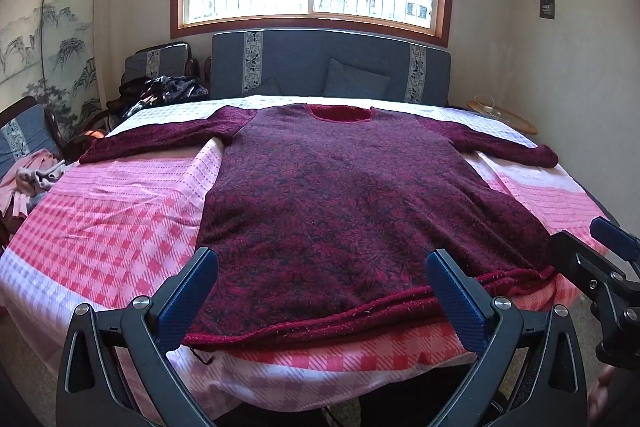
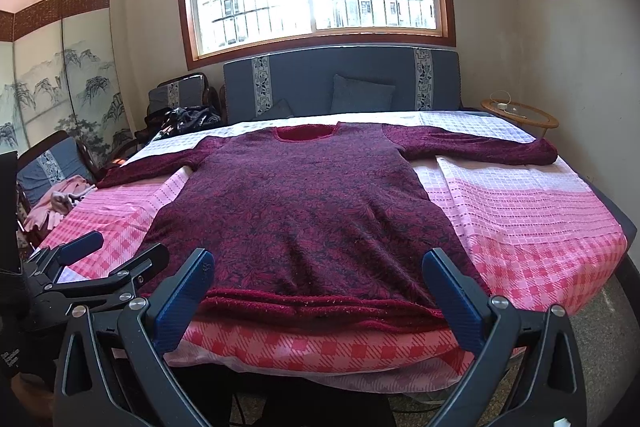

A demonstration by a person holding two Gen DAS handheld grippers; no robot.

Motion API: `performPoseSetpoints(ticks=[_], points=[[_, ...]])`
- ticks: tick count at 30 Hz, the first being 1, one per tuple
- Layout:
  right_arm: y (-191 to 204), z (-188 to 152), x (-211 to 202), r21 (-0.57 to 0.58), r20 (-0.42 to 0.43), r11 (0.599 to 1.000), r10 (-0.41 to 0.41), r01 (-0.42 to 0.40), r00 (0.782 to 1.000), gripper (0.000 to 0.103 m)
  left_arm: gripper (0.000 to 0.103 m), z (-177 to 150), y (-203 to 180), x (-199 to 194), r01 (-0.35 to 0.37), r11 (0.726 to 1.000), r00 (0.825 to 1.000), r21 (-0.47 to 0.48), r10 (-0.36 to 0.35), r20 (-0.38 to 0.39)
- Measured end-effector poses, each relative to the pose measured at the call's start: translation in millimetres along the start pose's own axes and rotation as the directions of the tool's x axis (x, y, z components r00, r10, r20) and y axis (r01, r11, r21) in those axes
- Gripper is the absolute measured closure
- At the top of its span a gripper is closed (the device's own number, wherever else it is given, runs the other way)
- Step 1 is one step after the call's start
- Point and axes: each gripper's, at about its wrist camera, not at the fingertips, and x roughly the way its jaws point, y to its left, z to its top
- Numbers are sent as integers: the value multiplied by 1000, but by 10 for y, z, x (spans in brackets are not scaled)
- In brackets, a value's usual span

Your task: Fold small clothes

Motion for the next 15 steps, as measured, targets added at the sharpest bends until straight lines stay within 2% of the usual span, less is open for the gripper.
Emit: performPoseSetpoints(ticks=[11,15], points=[[-47,-29,75,25,-39,1000,-4,5,999,0,0,-101,87,78,-2,1000,1000,-18,1,-28],[-58,-39,109,30,-54,999,-12,14,998,0,0,-149,82,64,-27,1000,999,-9,27,-31]])
